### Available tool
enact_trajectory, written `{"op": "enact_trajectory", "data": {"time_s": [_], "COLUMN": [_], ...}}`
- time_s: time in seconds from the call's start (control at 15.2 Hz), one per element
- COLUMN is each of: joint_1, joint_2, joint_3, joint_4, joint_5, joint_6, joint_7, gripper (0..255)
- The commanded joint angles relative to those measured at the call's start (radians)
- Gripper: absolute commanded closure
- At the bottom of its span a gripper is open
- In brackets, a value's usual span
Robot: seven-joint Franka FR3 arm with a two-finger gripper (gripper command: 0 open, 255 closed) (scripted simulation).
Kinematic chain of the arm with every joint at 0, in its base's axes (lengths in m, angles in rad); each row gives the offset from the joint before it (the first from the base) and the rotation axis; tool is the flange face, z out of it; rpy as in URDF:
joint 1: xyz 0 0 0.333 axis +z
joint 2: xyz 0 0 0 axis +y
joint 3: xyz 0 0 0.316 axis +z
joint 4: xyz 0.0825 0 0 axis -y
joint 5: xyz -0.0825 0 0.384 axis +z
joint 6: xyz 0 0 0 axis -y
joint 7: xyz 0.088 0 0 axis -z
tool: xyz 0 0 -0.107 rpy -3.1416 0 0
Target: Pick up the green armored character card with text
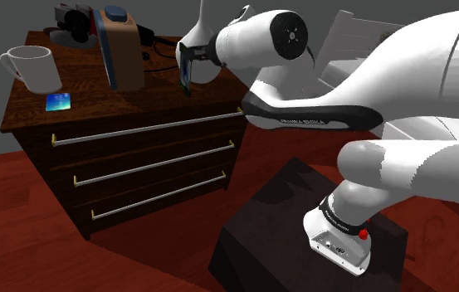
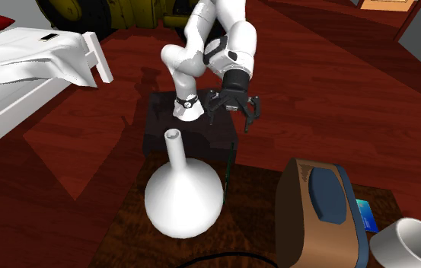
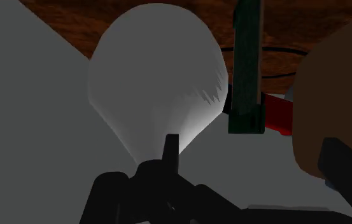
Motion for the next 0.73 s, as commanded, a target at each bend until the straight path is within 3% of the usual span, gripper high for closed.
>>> {"op": "enact_trajectory", "data": {"time_s": [0.0,0.07,0.66], "joint_1": [-0.160,-0.216,-0.278], "joint_2": [-0.089,-0.140,-0.186], "joint_3": [0.133,0.176,0.280], "joint_4": [0.048,0.072,0.035], "joint_5": [0.029,0.052,0.085], "joint_6": [0.079,0.101,0.174], "joint_7": [0.103,0.142,0.200], "gripper": [0,0,0]}}
